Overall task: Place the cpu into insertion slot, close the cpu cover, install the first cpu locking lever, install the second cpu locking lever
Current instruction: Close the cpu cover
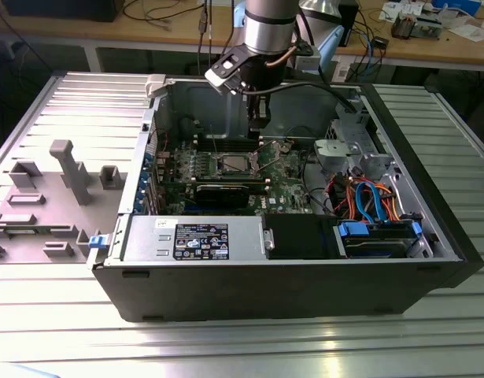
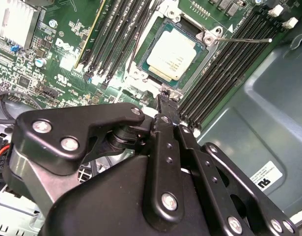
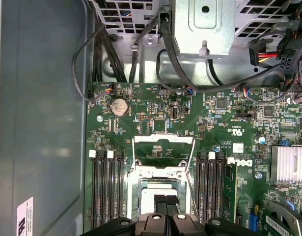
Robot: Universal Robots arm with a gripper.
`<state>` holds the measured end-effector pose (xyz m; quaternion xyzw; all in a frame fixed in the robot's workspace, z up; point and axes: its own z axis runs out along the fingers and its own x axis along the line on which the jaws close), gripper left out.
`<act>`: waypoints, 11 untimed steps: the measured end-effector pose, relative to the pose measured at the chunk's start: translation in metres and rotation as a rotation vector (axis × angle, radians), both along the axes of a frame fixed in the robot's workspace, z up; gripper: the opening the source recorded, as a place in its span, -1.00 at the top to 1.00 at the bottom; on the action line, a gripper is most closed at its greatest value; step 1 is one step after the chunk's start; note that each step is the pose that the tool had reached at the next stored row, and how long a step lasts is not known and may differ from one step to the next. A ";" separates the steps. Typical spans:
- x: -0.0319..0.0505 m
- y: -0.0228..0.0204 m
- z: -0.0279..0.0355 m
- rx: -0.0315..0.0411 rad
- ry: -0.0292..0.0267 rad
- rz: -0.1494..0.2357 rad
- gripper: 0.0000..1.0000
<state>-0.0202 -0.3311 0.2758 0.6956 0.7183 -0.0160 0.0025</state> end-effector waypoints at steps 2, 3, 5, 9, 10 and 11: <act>0.0003 0.0000 -0.0003 0.0000 -0.0001 0.000 0.79; 0.0005 0.0000 -0.0004 0.0000 0.0000 0.000 0.79; 0.0012 0.0000 -0.0007 0.0001 -0.0001 0.000 0.79; 0.0017 0.0000 -0.0009 0.0001 -0.0001 0.000 0.79; 0.0022 0.0000 -0.0010 0.0001 -0.0001 0.000 0.79; 0.0023 0.0000 -0.0010 0.0001 -0.0001 0.000 0.79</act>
